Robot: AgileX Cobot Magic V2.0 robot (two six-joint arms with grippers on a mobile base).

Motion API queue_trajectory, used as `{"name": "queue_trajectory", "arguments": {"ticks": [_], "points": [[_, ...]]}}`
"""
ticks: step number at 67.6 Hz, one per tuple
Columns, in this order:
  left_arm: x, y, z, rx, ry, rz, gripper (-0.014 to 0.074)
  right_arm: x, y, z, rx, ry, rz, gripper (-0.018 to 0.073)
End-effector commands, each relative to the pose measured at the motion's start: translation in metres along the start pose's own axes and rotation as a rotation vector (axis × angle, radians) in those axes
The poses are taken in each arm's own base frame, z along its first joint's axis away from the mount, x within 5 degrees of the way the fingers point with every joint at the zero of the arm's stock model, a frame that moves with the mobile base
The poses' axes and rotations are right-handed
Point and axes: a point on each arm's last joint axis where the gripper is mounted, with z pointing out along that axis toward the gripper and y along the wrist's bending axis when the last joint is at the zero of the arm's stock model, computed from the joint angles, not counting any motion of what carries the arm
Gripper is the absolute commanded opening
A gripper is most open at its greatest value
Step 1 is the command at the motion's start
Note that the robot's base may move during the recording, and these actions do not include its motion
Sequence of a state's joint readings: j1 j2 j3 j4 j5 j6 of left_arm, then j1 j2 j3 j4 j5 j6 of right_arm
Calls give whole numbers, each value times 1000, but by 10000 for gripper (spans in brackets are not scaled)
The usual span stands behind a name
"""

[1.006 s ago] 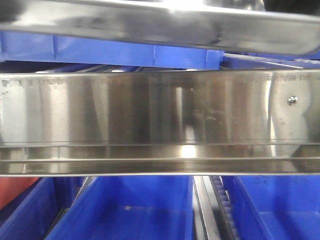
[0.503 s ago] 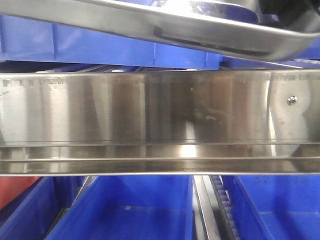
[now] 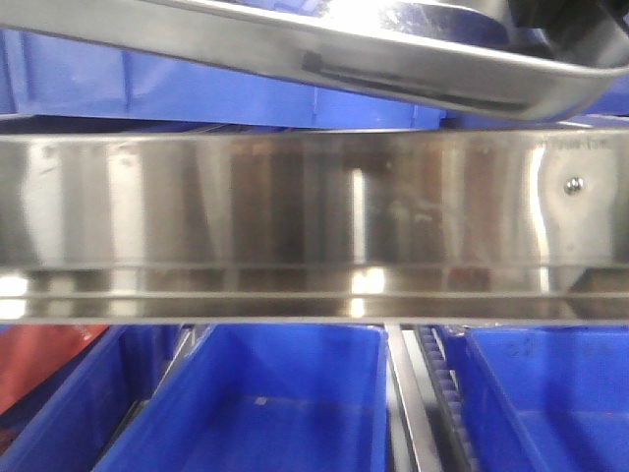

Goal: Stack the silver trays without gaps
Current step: 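Hold the tray raised in both grippers while the base turns away, then carry the tray in both grippers while driving across the room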

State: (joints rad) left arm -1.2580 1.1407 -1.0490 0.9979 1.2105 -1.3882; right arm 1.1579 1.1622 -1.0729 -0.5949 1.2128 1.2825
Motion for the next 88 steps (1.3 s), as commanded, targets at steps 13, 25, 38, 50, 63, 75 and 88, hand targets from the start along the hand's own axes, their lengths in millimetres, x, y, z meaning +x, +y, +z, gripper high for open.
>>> {"name": "queue_trajectory", "arguments": {"ticks": [13, 25, 38, 50, 63, 75, 88], "points": [[-5, -5, -3, 55, -52, 14, -16, -3, 5, -4, -63, -31, -22, -15], [-5, -5, -3, 55, -52, 14, -16, -3, 5, -4, -65, -32, -22, -15], [-5, -5, -3, 55, -52, 14, -16, -4, 8, -4, -95, -41, -22, -15], [-5, -5, -3, 55, -52, 14, -16, -5, 12, -5, -137, -54, -22, -15], [-5, -5, -3, 55, -52, 14, -16, -5, 13, -5, -156, -60, -22, -15], [-5, -5, -3, 55, -52, 14, -16, -5, 13, -5, -156, -60, -22, -15], [-5, -5, -3, 55, -52, 14, -16, -5, 13, -5, -156, -60, -22, -15]]}}
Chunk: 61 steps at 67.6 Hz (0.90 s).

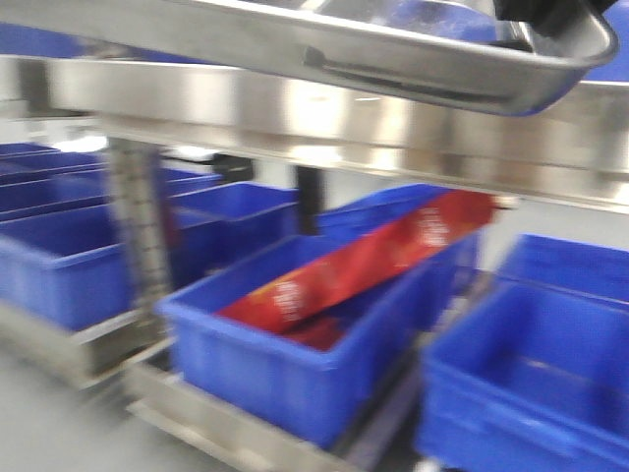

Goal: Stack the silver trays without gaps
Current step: 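Carry the tray in both grippers while driving across the room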

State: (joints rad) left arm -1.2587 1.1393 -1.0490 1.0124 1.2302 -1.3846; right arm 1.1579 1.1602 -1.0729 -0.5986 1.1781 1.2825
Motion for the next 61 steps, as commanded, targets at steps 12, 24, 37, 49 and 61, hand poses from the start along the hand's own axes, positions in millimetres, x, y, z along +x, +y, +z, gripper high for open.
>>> {"name": "queue_trajectory", "arguments": {"ticks": [12, 24, 37, 49, 61], "points": [[-4, -7, -2, 75, -42, 6, -16, -4, 11, -4, -123, -45, -22, -15], [-4, -7, -2, 75, -42, 6, -16, -4, 11, -4, -123, -45, -22, -15], [-4, -7, -2, 75, -42, 6, -16, -4, 11, -4, -123, -45, -22, -15], [-4, -7, -2, 75, -42, 6, -16, -4, 11, -4, -123, -45, -22, -15], [-4, -7, -2, 75, -42, 6, -16, -4, 11, -4, -123, -45, -22, -15]]}}
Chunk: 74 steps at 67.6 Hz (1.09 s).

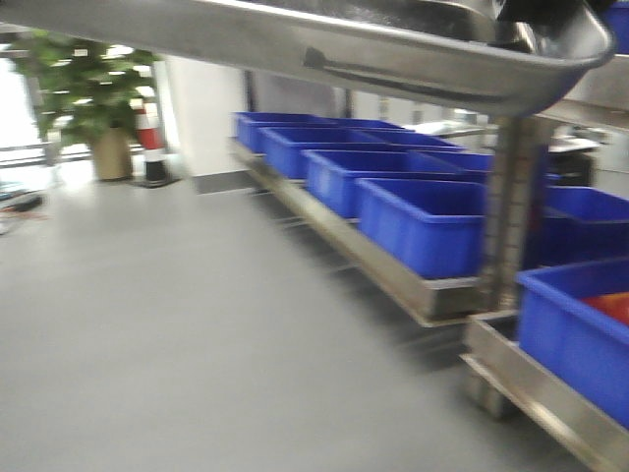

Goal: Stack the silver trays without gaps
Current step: 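Carry the tray in both grippers while driving across the room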

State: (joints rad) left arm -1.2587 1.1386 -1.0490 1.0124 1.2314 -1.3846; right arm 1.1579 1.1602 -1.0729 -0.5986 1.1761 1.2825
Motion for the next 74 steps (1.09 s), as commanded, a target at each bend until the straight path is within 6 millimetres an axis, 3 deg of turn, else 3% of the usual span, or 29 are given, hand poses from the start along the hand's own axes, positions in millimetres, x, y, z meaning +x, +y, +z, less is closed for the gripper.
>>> {"name": "queue_trajectory", "arguments": {"ticks": [1, 74], "points": [[-4, -7, -2, 76, -42, 6, -16, -4, 11, -4, -121, -45, -22, -15], [-4, -7, -2, 80, -42, 6, -16, -4, 11, -4, -121, -45, -22, -15]]}}
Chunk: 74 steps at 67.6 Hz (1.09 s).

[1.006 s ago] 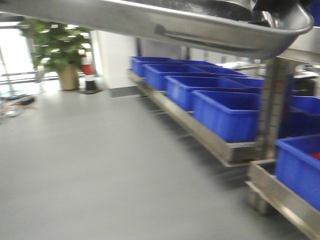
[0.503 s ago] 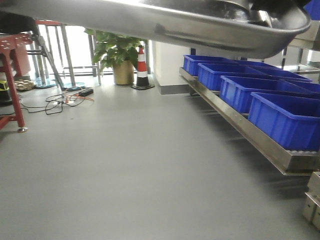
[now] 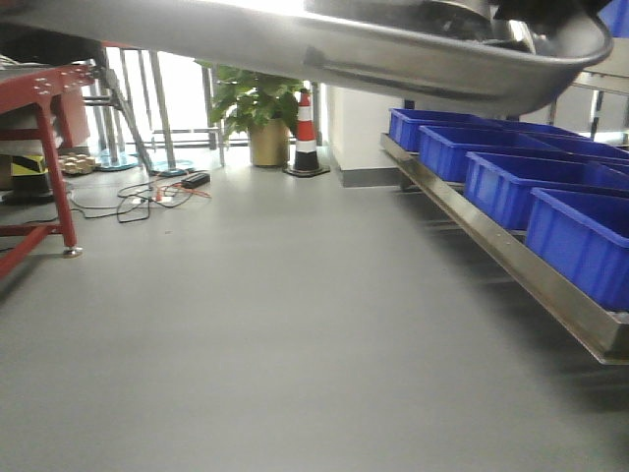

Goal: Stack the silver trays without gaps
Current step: 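Carry the tray in both grippers while driving across the room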

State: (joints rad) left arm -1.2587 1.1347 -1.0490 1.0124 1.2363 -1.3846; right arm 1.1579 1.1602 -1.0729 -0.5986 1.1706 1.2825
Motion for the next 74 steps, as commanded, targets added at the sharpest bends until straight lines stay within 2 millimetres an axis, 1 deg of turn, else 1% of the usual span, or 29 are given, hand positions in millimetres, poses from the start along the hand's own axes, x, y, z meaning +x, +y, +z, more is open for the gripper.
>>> {"name": "queue_trajectory", "arguments": {"ticks": [1, 49, 74], "points": [[-3, -9, -2, 83, -42, 9, -16, -4, 10, -4, -116, -43, -22, -15], [-3, -9, -2, 85, -42, 9, -16, -4, 11, -4, -123, -45, -23, -15], [-3, -9, -2, 85, -42, 9, -16, -5, 16, -5, -181, -62, -23, -15]]}}
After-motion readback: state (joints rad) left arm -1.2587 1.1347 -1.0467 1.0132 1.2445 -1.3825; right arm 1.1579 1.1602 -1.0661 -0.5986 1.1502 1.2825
